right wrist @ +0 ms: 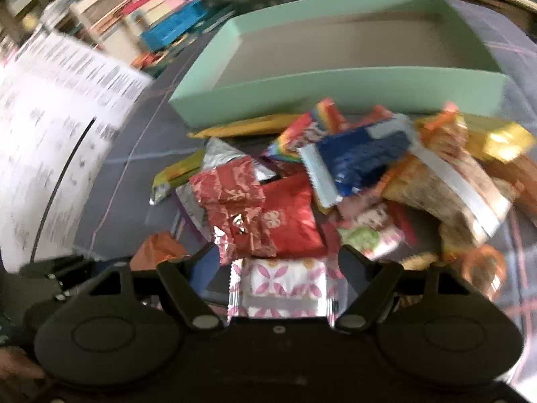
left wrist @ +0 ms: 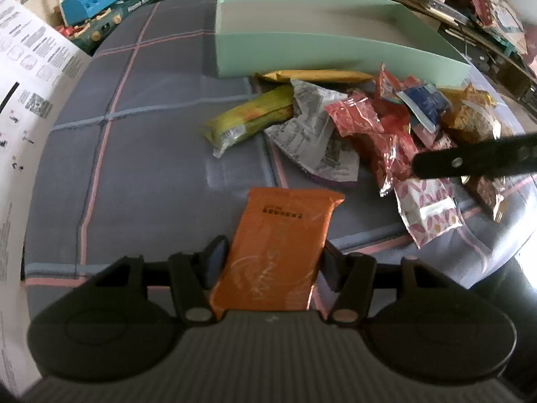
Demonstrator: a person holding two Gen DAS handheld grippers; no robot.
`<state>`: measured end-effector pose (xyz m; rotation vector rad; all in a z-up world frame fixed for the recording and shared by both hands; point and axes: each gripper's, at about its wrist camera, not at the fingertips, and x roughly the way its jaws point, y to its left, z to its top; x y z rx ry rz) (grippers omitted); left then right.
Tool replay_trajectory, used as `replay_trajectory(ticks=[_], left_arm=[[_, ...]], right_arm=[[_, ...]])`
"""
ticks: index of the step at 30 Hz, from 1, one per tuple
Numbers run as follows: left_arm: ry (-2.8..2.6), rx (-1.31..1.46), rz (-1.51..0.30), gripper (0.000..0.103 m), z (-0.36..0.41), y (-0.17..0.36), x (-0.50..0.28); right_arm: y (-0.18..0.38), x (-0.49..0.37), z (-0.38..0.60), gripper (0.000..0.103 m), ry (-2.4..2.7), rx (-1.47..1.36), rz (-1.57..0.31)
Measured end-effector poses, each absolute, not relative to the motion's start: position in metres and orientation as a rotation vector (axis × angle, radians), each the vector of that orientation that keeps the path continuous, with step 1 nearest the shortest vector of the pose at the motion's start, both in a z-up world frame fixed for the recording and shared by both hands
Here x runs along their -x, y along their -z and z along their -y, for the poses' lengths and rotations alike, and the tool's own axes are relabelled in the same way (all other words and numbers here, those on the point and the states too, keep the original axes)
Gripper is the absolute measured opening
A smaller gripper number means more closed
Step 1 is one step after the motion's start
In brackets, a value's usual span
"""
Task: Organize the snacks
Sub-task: 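Grasp the orange bar with the left gripper while the right gripper grasps the pink-patterned packet, then carry both snacks into the green tray and open both grippers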
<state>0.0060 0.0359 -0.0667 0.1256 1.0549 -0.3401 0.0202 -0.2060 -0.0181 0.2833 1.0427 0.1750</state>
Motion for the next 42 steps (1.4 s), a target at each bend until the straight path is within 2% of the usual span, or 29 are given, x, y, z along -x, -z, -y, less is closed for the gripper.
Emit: replay_trajectory(ticks=[7,12,17,22,23,24,25,29,32,34,35,37,38,40,42], left_arm=[[0.322,-0.123,-1.053,0.058,-0.035,0.067,-0.006],[0.328,-0.146,-1.057,0.067,-0.028,0.069,-0.006],[0.32,-0.128,-1.06,0.068,-0.032,0.068,-0.007],[0.314,-0.11,-1.057,0.07,-0.036,0.068,-0.008],[0.314,-0.115,-1.056,0.071,-0.034,0.069,-0.008],[0.313,-0.118,-1.056,0.071,-0.033,0.069,-0.008],[0.308,-0.12,-1.054,0.071,-0.033,0.069,-0.009],[0.294,-0.098,-1.05,0.072,-0.038,0.07,-0.012],[0.286,-0.108,-1.042,0.072,-0.038,0.071,-0.013],[0.285,-0.13,-1.034,0.074,-0.036,0.072,-0.013],[0.287,-0.144,-1.027,0.073,-0.034,0.073,-0.013],[0.306,-0.174,-1.003,0.058,-0.03,0.072,-0.012],[0.32,-0.17,-0.997,0.052,-0.029,0.071,-0.012],[0.345,-0.134,-1.01,0.051,-0.03,0.068,-0.013],[0.346,-0.118,-1.018,0.05,-0.031,0.067,-0.011]], right_arm=[[0.031,-0.023,0.202,0.079,-0.26,-0.203,-1.106],[0.031,0.003,0.198,0.079,-0.268,-0.174,-1.119],[0.029,0.01,0.18,0.079,-0.301,-0.08,-1.132],[0.026,0.009,0.183,0.079,-0.274,-0.108,-1.113],[0.027,0.008,0.18,0.083,-0.261,-0.115,-1.119],[0.03,0.006,0.179,0.097,-0.244,-0.123,-1.12],[0.03,0.005,0.177,0.103,-0.223,-0.132,-1.109],[0.035,0.003,0.159,0.102,-0.177,-0.101,-1.113],[0.046,0.004,0.142,0.094,-0.152,-0.019,-1.113],[0.049,0.008,0.131,0.079,-0.142,0.077,-1.081],[0.048,0.009,0.131,0.076,-0.154,0.073,-1.071],[0.045,0.007,0.136,0.067,-0.154,0.035,-1.073],[0.044,0.006,0.142,0.065,-0.155,0.004,-1.077],[0.04,0.006,0.149,0.058,-0.161,-0.041,-1.08],[0.036,0.007,0.153,0.057,-0.169,-0.078,-1.088]])
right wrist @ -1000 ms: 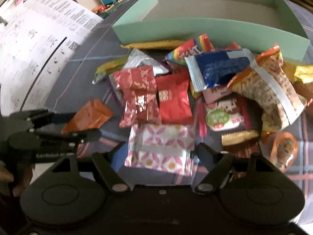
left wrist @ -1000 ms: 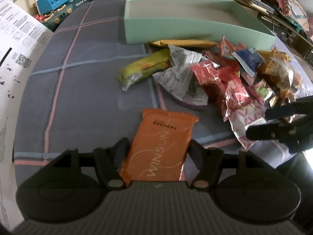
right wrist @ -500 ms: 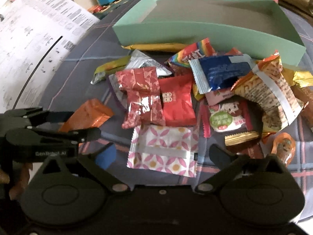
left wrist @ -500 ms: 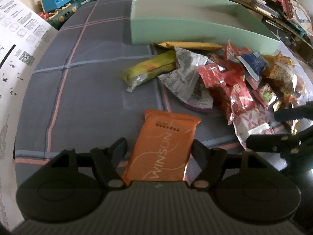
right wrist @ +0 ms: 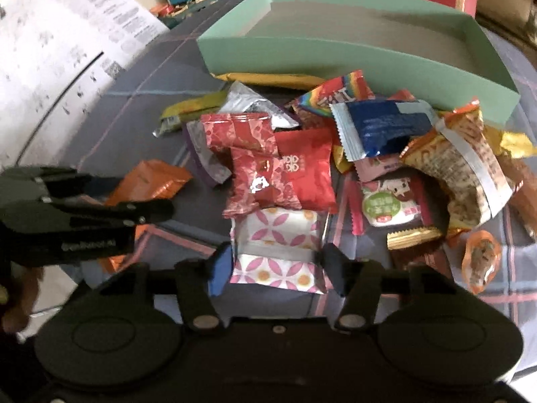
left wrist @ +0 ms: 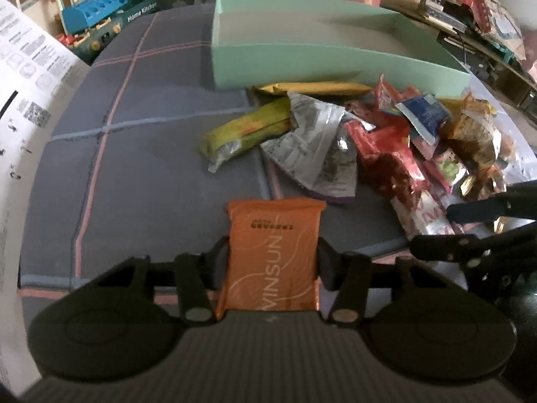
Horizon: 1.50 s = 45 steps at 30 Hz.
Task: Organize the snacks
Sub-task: 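Carry both snacks into the green tray and open both grippers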
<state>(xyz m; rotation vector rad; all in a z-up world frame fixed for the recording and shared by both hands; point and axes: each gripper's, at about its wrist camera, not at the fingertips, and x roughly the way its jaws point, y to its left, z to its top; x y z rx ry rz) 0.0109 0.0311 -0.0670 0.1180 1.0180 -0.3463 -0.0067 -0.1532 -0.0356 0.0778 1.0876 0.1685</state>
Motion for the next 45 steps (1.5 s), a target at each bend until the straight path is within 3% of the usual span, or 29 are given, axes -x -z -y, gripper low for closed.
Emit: replay_trajectory(ticks=[26,34,45], left_arm=[[0.35,-0.053,-0.895,0.051,-0.039,-0.008,-0.009],[0.323,-0.065,-0.845,0.051,-0.026,-0.037,-0.075],[0.271,-0.086,-0.83,0.051,0.021,-0.046,-0.226]], right_arm=[[-0.031,0.017,0.2,0.057,-0.181,-0.212,-0.925],[-0.056,-0.037,0.226,0.057,-0.127,-0.219,-0.862],[-0.063,-0.178,0.249,0.057,-0.082,-0.226,-0.858]])
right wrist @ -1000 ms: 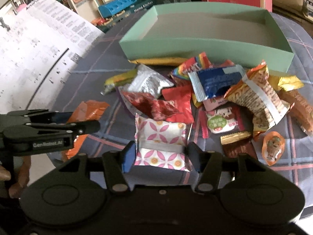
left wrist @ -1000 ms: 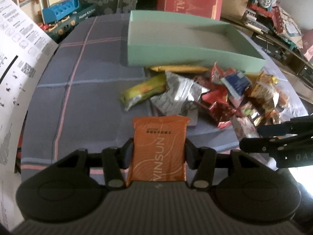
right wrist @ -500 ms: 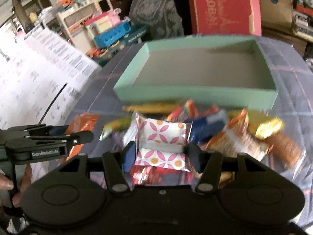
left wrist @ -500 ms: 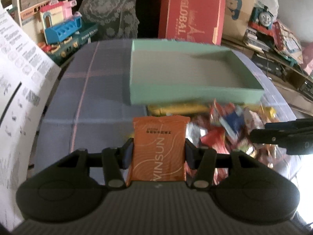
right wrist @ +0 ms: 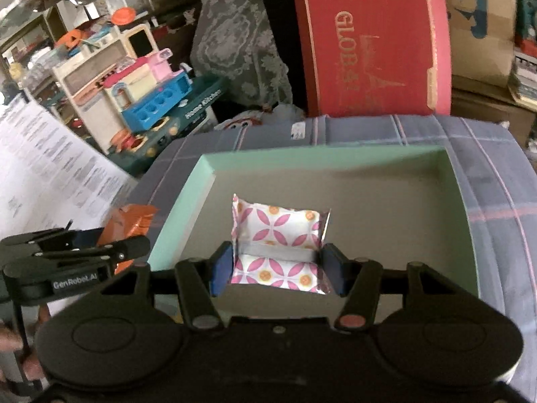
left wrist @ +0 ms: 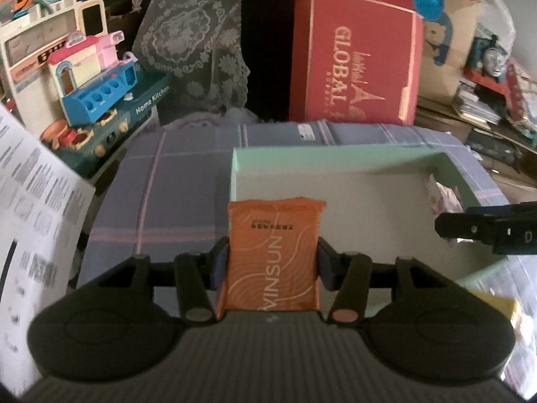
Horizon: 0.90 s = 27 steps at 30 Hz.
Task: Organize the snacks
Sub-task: 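Carry both snacks into the green tray and open both grippers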
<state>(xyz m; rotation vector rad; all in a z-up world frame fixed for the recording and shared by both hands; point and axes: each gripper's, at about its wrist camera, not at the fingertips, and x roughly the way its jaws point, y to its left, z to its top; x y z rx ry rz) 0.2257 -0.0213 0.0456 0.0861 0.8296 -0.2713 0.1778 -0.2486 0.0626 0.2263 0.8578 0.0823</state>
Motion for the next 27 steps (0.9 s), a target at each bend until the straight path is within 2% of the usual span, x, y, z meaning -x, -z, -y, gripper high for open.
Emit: replay_trajectory(ticks=[8,11,12,13,14,15,27], left_arm=[[0.245,-0.125,-0.867,0.051,0.051,-0.015,-0.324],[0.216,-0.144,-0.866,0.055,0.057,-0.004,-0.345],[0.196,-0.152,-0.863,0.064,0.058,-0.001,-0.35],[0.181,-0.157,-0.862,0.073,0.059,0.001,-0.351],[0.161,-0.161,-0.861,0.094,0.06,0.004,-0.354],[0.139,-0.166,-0.855,0.103,0.06,0.006,-0.355],[0.141,-0.168,-0.891,0.103,0.058,-0.003,-0.306]], right_arm=[[-0.03,-0.277,0.251,0.057,-0.074,-0.244,-0.9],[-0.02,-0.3,0.253,0.064,-0.073,-0.257,-0.898],[-0.018,-0.307,0.253,0.068,-0.068,-0.258,-0.893],[-0.017,-0.31,0.253,0.08,-0.064,-0.257,-0.888],[-0.015,-0.313,0.253,0.089,-0.061,-0.26,-0.886],[-0.015,-0.314,0.254,0.103,-0.062,-0.269,-0.878],[-0.034,-0.269,0.258,0.103,-0.068,-0.281,-0.853]])
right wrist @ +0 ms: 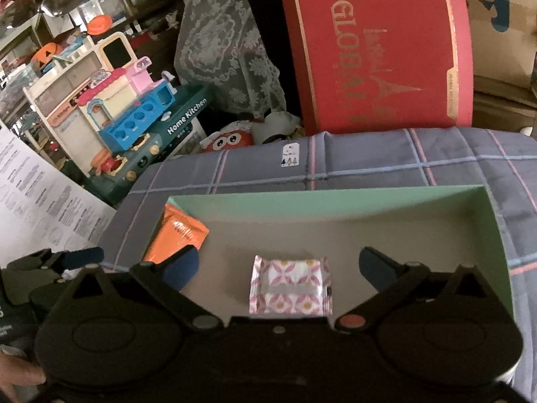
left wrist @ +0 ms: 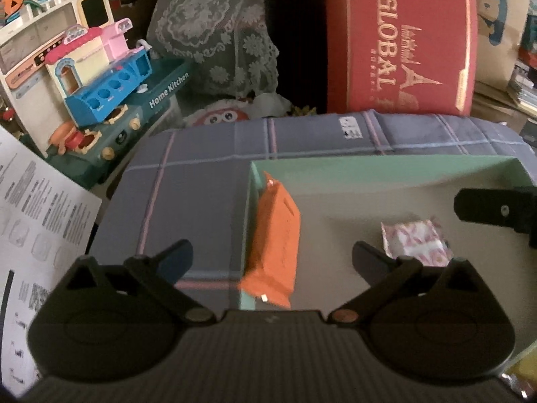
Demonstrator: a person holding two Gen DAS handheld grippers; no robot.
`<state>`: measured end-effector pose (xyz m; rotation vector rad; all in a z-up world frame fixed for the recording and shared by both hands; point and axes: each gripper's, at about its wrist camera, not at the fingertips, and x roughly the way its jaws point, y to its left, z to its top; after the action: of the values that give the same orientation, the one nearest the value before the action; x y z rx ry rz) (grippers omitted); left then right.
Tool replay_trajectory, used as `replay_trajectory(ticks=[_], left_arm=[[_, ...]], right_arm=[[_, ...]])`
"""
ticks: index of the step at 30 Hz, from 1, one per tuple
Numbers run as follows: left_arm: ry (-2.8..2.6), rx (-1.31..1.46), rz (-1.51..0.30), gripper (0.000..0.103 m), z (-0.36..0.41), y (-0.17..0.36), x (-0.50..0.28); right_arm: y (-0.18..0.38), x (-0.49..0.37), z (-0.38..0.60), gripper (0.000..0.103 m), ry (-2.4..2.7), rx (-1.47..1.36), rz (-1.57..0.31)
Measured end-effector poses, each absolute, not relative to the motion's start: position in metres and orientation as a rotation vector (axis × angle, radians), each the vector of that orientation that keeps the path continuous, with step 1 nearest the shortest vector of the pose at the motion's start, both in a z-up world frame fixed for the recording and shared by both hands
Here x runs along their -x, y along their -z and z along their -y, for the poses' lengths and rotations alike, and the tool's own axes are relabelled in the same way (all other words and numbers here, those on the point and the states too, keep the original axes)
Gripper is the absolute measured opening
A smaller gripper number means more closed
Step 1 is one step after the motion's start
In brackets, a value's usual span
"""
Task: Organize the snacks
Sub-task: 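Carry both snacks into the green tray and open both grippers, then reach the left gripper to the silver bag while the right grasps the yellow bar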
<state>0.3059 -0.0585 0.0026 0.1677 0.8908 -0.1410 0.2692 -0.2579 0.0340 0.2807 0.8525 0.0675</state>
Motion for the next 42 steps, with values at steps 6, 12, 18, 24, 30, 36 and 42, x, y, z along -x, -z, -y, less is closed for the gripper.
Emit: replay_trajectory(ticks=[6,12,18,24,30,36,42], left_arm=[[0.153,-0.146,-0.905,0.103,0.052,-0.01,-0.26],[0.171,-0.145,-0.932,0.103,0.049,-0.008,-0.21],[0.201,-0.149,-0.976,0.103,0.049,0.005,-0.156],[0.214,-0.178,-1.003,0.103,0.049,0.022,-0.112],[0.221,-0.188,-1.033,0.103,0.046,0.04,-0.082],[0.237,-0.16,-1.04,0.103,0.041,0.047,-0.076],[0.272,-0.123,-1.024,0.092,0.042,0.047,-0.076]], right_arm=[[-0.051,-0.23,0.258,0.103,-0.091,-0.262,-0.829],[-0.055,-0.184,0.268,0.103,-0.062,-0.314,-0.845],[-0.045,-0.138,0.272,0.103,-0.035,-0.333,-0.879],[-0.036,-0.092,0.278,0.103,0.002,-0.385,-0.889],[-0.027,-0.049,0.297,0.103,0.09,-0.415,-0.882],[-0.011,-0.012,0.323,0.103,0.194,-0.499,-0.892],[-0.002,0.002,0.322,0.102,0.209,-0.531,-0.888]])
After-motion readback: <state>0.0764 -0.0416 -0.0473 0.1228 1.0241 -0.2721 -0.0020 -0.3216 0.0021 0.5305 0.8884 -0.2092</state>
